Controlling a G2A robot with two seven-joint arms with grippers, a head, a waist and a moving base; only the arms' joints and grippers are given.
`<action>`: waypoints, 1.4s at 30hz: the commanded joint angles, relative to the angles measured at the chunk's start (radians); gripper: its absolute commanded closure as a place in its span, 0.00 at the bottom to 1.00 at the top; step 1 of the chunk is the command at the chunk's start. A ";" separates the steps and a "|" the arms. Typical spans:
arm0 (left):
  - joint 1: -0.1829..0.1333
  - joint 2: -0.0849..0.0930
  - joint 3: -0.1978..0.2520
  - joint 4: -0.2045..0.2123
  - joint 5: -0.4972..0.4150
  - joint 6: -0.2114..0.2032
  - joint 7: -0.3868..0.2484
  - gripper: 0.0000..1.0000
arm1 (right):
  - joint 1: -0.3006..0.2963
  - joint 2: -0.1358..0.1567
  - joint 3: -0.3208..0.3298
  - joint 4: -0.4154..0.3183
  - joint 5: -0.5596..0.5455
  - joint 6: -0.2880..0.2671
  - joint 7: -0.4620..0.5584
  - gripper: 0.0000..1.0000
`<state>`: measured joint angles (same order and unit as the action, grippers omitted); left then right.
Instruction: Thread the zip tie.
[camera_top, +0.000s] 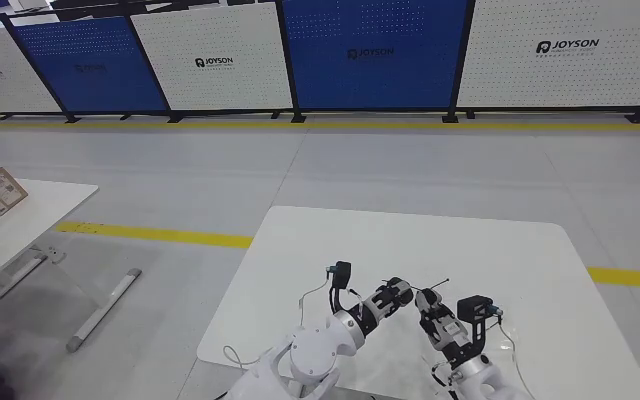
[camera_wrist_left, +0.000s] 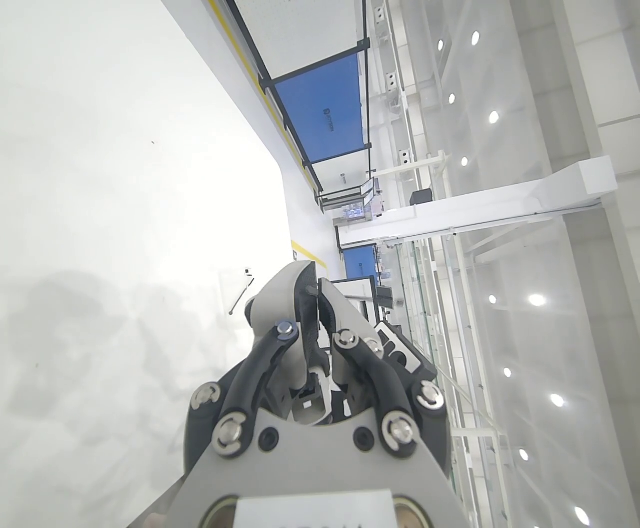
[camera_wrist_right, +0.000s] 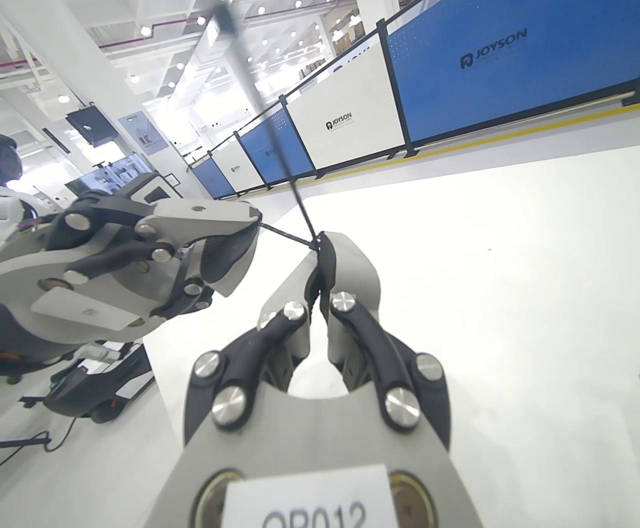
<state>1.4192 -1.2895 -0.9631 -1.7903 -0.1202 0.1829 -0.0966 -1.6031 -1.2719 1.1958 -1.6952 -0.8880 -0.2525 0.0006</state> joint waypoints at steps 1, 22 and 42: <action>0.000 0.000 0.000 0.001 0.000 -0.001 -0.001 1.00 | 0.000 0.000 0.000 0.000 0.000 -0.001 0.000 1.00; 0.018 0.004 -0.007 -0.028 0.001 -0.060 -0.023 1.00 | 0.010 0.000 -0.011 0.000 0.002 0.013 0.032 1.00; 0.000 -0.001 0.001 0.011 -0.005 -0.038 -0.003 1.00 | 0.004 0.003 0.010 0.014 0.041 0.007 0.028 0.68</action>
<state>1.4196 -1.2905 -0.9630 -1.7804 -0.1248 0.1442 -0.0994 -1.5991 -1.2687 1.2059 -1.6802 -0.8459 -0.2447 0.0295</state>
